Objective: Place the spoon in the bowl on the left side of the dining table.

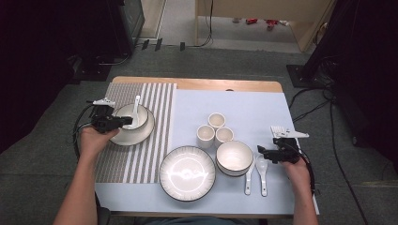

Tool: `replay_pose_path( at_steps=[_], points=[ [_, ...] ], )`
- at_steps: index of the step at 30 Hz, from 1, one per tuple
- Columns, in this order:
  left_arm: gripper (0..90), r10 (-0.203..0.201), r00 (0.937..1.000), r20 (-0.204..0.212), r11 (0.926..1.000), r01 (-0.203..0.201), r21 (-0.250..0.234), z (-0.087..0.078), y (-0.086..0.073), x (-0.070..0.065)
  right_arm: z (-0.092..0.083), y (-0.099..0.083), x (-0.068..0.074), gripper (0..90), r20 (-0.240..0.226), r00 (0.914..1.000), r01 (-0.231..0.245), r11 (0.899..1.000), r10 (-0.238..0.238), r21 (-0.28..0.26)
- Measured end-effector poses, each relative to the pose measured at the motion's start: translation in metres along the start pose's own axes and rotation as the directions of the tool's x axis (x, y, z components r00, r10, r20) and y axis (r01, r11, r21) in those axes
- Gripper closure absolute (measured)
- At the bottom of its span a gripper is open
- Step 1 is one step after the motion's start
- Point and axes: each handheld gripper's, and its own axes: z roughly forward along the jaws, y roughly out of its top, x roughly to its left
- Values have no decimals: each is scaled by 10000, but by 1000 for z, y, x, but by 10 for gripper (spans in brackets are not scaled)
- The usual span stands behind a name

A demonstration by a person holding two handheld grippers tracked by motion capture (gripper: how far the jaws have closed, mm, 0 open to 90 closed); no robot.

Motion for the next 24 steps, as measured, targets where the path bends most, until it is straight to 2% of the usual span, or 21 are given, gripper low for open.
replay_pose_path(
  at_steps=[3, 8, 15, 18, 24],
  points=[
    [782, 148, 9998, -119, 9995, -151, -260, -4, 2, -2, 1, 0, -1, 197, 26, 10000, 19, 10000, -19, 28],
    [721, 45, 10000, -78, 9975, -51, -703, -9, 6, -4, 1, -1, -1, 197, 70, 10000, -16, 10000, 15, 86],
    [656, 192, 9997, -155, 9970, -203, -752, -7, 8, -5, 1, -1, -3, 197, 162, 9999, 8, 10000, -9, 43],
    [601, 189, 9998, 88, 9952, -179, -959, -7, 9, -5, -2, -1, -5, 197, 246, 9997, -80, 10000, 80, 3],
    [572, 167, 9996, 213, 9959, -147, -893, -9, 13, -6, -5, -1, -10, 197, 395, 9991, -138, 9998, 143, -131]
  ],
)
